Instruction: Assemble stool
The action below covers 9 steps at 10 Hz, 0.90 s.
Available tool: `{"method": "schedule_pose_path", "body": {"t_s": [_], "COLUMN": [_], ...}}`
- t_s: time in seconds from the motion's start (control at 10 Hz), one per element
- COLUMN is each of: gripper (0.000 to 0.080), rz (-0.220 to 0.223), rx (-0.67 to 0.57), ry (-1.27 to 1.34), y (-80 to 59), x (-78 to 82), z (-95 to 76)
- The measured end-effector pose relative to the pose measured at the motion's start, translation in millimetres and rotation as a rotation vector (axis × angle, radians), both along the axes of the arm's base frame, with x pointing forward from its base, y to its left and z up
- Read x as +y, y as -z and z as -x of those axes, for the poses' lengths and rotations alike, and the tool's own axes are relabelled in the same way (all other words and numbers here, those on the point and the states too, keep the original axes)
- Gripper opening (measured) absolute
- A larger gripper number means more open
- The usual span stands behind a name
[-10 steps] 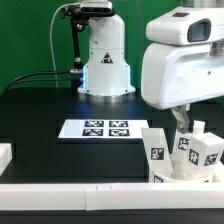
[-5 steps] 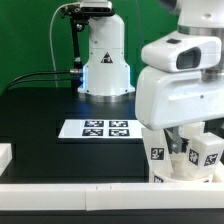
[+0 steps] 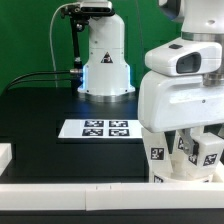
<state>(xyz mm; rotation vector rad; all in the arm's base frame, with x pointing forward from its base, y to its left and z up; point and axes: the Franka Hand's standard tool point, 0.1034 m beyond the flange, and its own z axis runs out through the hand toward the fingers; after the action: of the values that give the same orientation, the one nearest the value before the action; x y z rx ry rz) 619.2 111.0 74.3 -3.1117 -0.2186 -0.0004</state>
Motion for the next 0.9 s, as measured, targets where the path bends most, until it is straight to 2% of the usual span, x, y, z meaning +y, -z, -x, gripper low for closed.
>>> {"method": "schedule_pose_path", "body": {"t_s": [0.3,0.4,0.5,0.7,0.9], "gripper": [0.0334,0.0334,0.0334,0.0334,0.0334], "rz": [0.003,-0.023,-0.030,-0.025,-0.027], "rx": [0.000,-0.004,0.005,0.016,0.028], "ry": [0.396,0.596,0.769,0.839,1.026], "y": [1.6,1.6,1.8,1.9,2.1], "x": [-0.1,-3.4,-5.2,-5.0,-6.8], "z": [3.7,4.6,6.3,7.5,8.5]}}
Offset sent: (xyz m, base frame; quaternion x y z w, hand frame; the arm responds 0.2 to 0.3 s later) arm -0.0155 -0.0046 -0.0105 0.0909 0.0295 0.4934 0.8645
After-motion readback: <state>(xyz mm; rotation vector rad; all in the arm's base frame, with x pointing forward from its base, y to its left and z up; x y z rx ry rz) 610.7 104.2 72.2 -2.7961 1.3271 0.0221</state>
